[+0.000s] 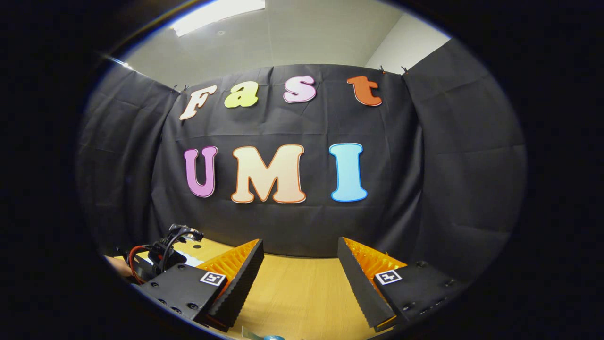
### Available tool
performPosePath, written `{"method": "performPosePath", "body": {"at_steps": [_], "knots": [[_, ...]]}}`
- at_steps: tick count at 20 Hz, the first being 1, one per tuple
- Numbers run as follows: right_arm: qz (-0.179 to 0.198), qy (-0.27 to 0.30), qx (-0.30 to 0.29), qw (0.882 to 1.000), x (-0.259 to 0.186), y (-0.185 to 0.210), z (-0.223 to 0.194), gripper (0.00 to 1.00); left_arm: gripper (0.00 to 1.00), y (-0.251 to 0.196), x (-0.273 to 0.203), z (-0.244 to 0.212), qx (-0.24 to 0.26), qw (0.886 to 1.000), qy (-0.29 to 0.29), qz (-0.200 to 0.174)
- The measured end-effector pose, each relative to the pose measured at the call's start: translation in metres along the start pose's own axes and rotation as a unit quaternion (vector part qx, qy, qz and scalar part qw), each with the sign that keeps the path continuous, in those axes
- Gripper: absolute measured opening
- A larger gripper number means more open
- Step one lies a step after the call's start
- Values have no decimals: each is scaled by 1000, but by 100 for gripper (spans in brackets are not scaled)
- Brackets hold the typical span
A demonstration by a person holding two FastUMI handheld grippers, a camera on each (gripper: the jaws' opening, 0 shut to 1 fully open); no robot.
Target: First open the suitcase, pack the skin care products into it, and then close the suitcase.
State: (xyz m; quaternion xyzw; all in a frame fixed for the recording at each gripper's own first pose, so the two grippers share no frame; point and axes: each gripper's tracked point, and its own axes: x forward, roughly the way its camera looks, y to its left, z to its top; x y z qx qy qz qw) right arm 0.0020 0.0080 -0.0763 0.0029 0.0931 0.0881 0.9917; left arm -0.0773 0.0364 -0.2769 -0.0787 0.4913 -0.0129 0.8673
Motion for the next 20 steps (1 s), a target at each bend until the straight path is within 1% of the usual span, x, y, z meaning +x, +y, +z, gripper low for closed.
{"method": "performPosePath", "body": {"at_steps": [1,4,6,7,9,14,15,17,20], "knots": [[1,-1,3,1000,1,2,1,99,4,0,-7,4,2,1000,-4,-4],[9,-2,9,1000,4,13,2,99,3,8,-30,24,-16,1000,-23,-14],[12,-6,8,1000,6,19,4,100,3,21,-49,45,-28,998,-46,-22],[15,-6,9,1000,7,23,5,100,3,28,-61,54,-28,998,-56,-28],[16,-7,11,1000,9,30,6,99,3,43,-80,71,-45,996,-72,-40],[12,-2,9,1000,19,54,0,99,3,91,-114,106,-100,984,-117,-86],[11,-2,8,1000,22,59,0,100,4,103,-121,108,-102,982,-127,-91],[5,1,7,1000,26,71,-4,99,3,126,-130,114,-94,982,-135,-92],[-3,3,11,1000,33,92,-8,99,3,167,-142,123,-62,984,-147,-73]]}}
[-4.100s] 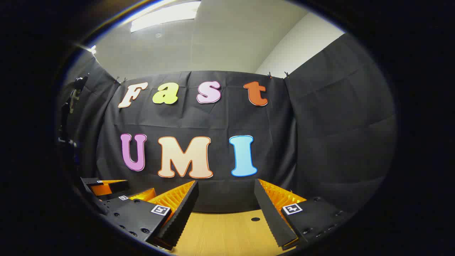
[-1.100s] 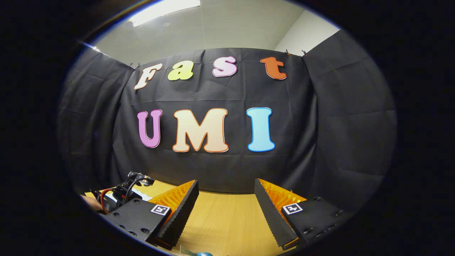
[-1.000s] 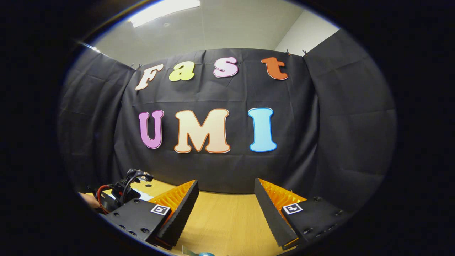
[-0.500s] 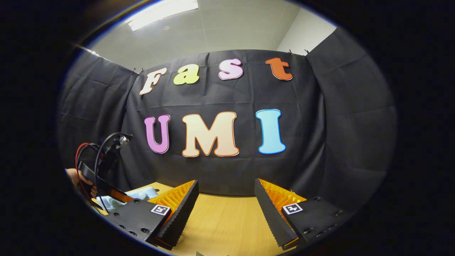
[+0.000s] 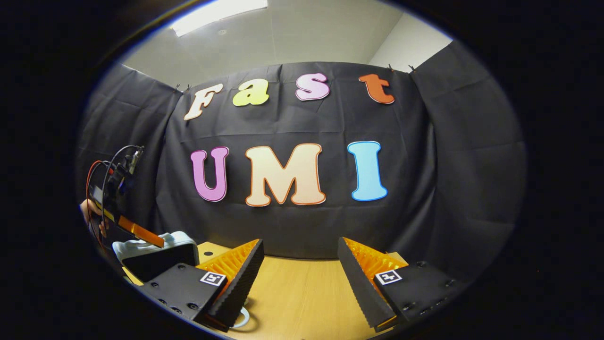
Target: First open the suitcase, pack the skin care products into it, and then close the suitcase.
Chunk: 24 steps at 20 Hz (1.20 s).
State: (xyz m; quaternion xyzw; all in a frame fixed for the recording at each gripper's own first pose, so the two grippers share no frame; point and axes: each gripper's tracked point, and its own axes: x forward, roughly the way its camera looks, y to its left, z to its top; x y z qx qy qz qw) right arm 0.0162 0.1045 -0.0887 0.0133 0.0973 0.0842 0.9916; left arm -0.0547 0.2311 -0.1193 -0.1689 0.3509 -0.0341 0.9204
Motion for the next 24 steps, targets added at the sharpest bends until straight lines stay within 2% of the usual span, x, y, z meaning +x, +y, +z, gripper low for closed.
{"method": "performPosePath", "body": {"at_steps": [3,8,12,18,24], "knots": [[-4,-3,-1,1000,6,25,-1,99,3,42,-9,17,26,999,-15,27],[1,-5,-14,1000,17,66,-3,100,4,94,-14,33,14,998,-44,35],[2,-3,-26,1000,25,82,-3,99,3,159,-17,37,22,994,-52,90],[1,6,-28,1000,34,96,-8,100,3,237,-16,25,-19,989,-47,138],[-5,25,-60,998,35,100,-24,99,3,300,-10,-12,-70,980,-15,185]]}}
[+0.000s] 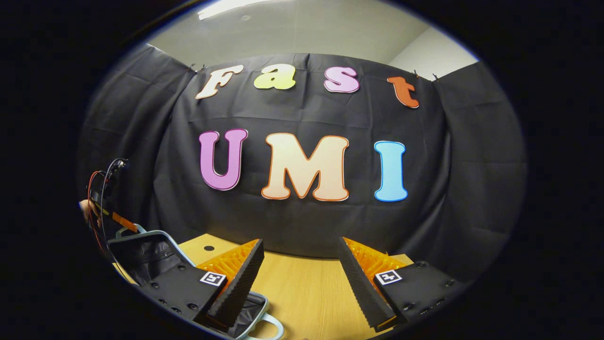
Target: First open the suitcase, pack the skin care products into it, and then close the suitcase.
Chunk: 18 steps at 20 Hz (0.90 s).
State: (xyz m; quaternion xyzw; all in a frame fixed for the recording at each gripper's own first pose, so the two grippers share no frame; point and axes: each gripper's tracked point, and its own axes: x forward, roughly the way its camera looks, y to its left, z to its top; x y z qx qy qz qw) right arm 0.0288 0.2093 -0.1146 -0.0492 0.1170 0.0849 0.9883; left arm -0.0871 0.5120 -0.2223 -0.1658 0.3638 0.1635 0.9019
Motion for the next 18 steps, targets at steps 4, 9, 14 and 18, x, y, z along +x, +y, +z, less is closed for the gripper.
{"method": "performPosePath", "body": {"at_steps": [4,9,14,18], "knots": [[-15,11,-23,1000,-4,-9,-12,100,3,26,18,-35,-41,998,38,10],[-34,34,-20,999,-15,-26,-27,99,3,52,40,-70,-50,995,73,50],[-43,35,-24,998,-17,-37,-26,99,13,70,39,-72,-27,994,56,91],[-37,18,-24,999,-19,-43,-15,99,100,42,18,-43,-42,994,-44,91]]}}
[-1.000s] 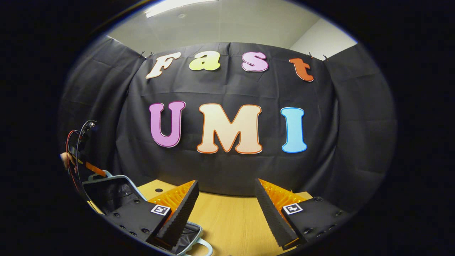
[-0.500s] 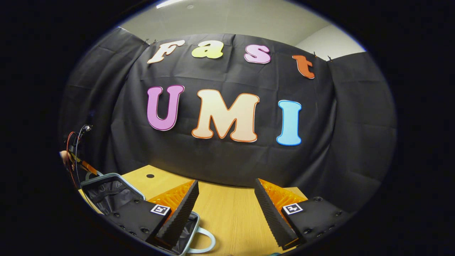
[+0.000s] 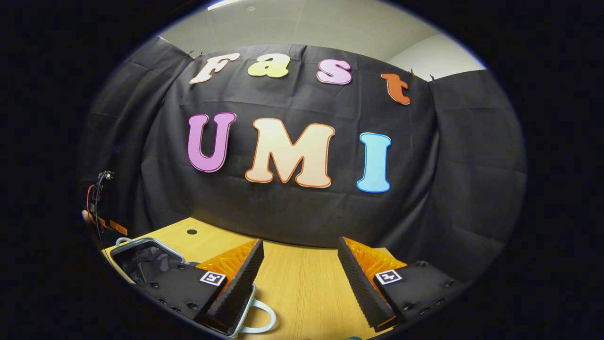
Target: First open the suitcase, pack the skin care products into it, and then close the suitcase.
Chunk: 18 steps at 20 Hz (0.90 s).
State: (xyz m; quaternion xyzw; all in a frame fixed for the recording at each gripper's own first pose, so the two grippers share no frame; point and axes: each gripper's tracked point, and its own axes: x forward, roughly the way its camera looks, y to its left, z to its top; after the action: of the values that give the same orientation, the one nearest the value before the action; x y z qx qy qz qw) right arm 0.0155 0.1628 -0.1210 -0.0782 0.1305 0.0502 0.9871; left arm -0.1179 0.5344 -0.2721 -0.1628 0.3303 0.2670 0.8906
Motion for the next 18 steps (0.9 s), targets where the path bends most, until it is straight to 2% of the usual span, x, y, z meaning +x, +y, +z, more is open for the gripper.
{"method": "performPosePath", "body": {"at_steps": [3,4,5,7,9,10,13,15,16,18], "knots": [[7,-19,9,1000,-3,-11,8,99,96,-18,-41,34,-15,996,-91,5],[12,-28,12,999,-5,-14,12,100,96,-23,-63,46,-15,992,-121,19],[21,-35,13,999,-7,-18,15,99,96,-31,-82,60,-10,985,-172,28],[41,-52,15,998,-13,-23,20,98,95,-63,-128,75,-10,972,-235,27],[60,-63,23,996,-22,-33,25,100,95,-90,-169,81,-21,965,-260,14],[70,-70,29,995,-27,-39,28,98,98,-103,-183,80,-24,962,-270,13],[77,-79,47,993,-36,-68,29,99,95,-149,-204,64,-13,961,-276,5],[73,-82,55,992,-43,-89,27,99,96,-183,-211,50,13,963,-270,-2],[71,-83,56,992,-46,-99,27,99,93,-199,-215,41,27,963,-267,-7],[65,-86,57,992,-51,-119,25,99,95,-233,-220,22,55,964,-258,-20]]}}
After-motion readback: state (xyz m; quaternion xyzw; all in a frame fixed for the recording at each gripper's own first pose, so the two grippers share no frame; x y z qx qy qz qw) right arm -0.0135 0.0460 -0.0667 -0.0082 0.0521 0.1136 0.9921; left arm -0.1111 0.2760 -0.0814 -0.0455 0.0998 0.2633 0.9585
